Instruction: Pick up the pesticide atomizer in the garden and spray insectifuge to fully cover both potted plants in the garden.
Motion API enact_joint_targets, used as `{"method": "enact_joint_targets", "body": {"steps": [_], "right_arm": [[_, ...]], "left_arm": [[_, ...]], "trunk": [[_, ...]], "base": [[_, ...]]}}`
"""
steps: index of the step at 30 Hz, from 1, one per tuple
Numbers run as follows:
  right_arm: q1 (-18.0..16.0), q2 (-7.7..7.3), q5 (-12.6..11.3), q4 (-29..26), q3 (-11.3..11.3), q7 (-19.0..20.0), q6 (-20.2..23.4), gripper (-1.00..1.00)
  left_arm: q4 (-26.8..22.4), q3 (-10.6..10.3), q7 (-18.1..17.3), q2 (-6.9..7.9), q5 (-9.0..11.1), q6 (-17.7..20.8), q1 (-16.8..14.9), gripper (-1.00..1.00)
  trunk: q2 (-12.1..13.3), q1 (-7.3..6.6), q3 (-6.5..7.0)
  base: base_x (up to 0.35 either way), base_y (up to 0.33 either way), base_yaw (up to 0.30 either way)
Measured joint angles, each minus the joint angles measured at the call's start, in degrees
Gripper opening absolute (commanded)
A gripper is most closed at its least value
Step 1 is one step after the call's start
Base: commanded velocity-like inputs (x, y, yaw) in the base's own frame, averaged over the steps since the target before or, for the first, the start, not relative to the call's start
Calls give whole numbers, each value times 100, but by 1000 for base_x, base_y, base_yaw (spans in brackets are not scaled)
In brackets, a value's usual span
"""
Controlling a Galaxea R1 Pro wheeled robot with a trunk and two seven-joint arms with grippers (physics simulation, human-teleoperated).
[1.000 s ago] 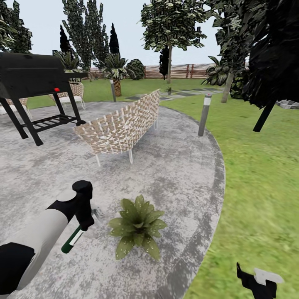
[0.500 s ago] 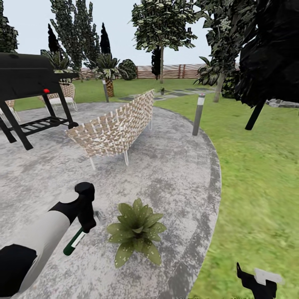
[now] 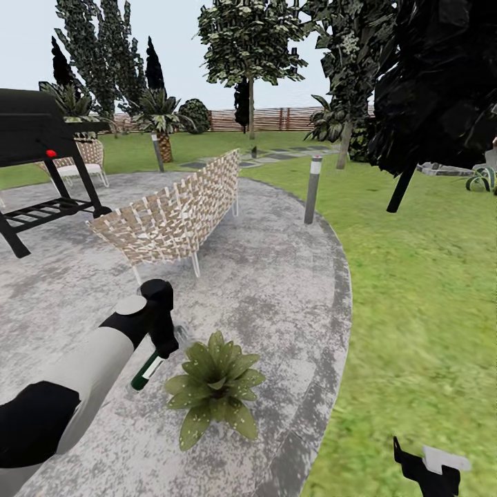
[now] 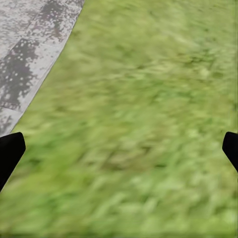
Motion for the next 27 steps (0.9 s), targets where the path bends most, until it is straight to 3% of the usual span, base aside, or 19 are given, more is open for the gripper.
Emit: {"method": "enact_joint_targets", "body": {"steps": [5,14,27], "right_arm": [[0,7,2,1,0,-1,0,100],[-2,9,1,1,0,-1,0,100],[2,1,-2,1,1,1,1,100]], "left_arm": [[2,-11,0,-116,-12,-3,-53,-100],[40,-173,0,-113,-117,-17,-48,-100],[49,-178,0,-122,-137,-17,-50,-100]], "trunk": [[0,0,-1],[0,0,-1],[0,2,-1]], "base": [[0,0,0],[-8,1,0],[-236,178,-2]]}}
